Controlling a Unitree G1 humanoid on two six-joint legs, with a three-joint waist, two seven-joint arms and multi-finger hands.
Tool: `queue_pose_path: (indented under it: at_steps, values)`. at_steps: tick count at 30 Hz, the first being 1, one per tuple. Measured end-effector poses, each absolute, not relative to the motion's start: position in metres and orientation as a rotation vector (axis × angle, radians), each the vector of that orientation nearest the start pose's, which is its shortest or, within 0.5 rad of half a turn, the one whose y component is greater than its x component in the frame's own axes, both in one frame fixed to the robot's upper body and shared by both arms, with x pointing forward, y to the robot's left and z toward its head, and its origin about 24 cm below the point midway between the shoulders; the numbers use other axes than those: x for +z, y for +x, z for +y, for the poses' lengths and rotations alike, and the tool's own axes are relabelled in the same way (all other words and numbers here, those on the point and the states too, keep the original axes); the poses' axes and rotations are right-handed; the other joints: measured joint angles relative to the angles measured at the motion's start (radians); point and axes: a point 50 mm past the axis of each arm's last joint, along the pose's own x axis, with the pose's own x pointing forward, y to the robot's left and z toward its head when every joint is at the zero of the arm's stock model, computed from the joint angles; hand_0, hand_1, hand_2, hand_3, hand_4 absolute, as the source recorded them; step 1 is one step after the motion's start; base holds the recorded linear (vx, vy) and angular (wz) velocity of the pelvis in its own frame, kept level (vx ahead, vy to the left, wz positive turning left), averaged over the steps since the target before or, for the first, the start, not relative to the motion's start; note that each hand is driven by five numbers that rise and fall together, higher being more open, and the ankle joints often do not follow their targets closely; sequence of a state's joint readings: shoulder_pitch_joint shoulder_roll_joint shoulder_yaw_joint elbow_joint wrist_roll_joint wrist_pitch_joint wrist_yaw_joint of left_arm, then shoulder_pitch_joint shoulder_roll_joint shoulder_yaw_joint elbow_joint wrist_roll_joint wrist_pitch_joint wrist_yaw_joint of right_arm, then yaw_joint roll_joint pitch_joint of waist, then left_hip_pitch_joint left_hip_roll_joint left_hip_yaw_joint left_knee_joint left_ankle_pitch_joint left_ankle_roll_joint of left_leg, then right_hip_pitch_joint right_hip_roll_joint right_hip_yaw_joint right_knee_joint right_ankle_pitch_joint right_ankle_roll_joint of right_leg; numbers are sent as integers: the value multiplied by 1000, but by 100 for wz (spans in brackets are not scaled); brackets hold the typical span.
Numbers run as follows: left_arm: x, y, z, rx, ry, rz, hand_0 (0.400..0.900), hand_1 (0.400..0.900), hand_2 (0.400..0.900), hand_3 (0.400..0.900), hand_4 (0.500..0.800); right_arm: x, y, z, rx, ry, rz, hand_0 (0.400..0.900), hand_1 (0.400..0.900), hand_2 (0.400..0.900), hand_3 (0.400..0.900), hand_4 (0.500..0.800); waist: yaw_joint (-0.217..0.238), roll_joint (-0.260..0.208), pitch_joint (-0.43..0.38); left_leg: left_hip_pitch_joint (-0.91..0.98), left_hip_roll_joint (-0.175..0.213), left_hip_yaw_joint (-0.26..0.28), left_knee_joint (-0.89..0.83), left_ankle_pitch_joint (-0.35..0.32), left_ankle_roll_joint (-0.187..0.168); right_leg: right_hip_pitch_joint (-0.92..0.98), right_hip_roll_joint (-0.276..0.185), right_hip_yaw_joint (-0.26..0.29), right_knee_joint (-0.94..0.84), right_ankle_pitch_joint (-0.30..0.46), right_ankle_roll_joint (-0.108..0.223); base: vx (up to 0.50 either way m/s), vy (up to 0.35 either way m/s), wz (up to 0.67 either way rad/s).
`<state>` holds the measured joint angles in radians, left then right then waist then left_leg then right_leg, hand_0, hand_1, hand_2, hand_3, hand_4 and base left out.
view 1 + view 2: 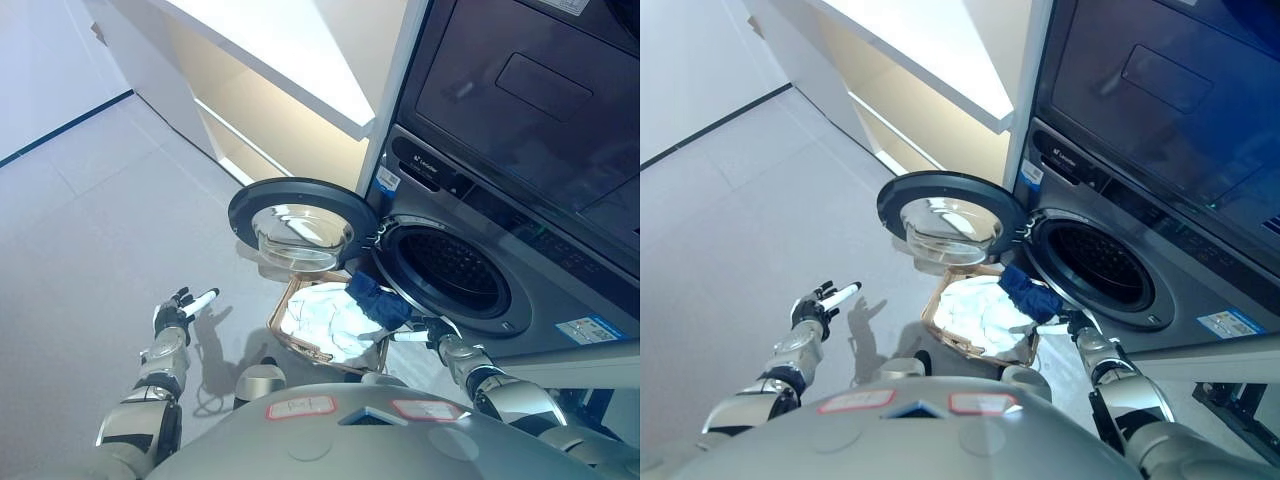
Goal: Put the clothes in the basket into the washing machine.
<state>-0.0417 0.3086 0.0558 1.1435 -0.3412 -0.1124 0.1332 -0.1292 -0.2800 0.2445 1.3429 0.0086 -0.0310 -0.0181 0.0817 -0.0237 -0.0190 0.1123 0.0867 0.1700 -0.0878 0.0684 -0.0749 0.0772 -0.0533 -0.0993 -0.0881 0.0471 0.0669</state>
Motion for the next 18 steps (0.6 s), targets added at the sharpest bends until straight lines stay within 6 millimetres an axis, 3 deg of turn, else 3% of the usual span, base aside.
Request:
queue_pose_path:
  at_steps: [9,18]
  values:
    - [-125,140,282,519,25,867,900,900,900,900,800,-148,136,-240,46,-476,1114,900,900,900,900,800,4,-6,11,-4,0,0,-1,-1,-1,-4,0,0,0,0,0,-6,-2,2]
    - [-122,141,282,524,52,849,900,900,900,900,800,-132,171,-230,232,-737,944,900,900,900,900,800,5,-7,62,-63,-3,-5,2,8,3,-61,-2,-3,3,10,-3,-62,7,5]
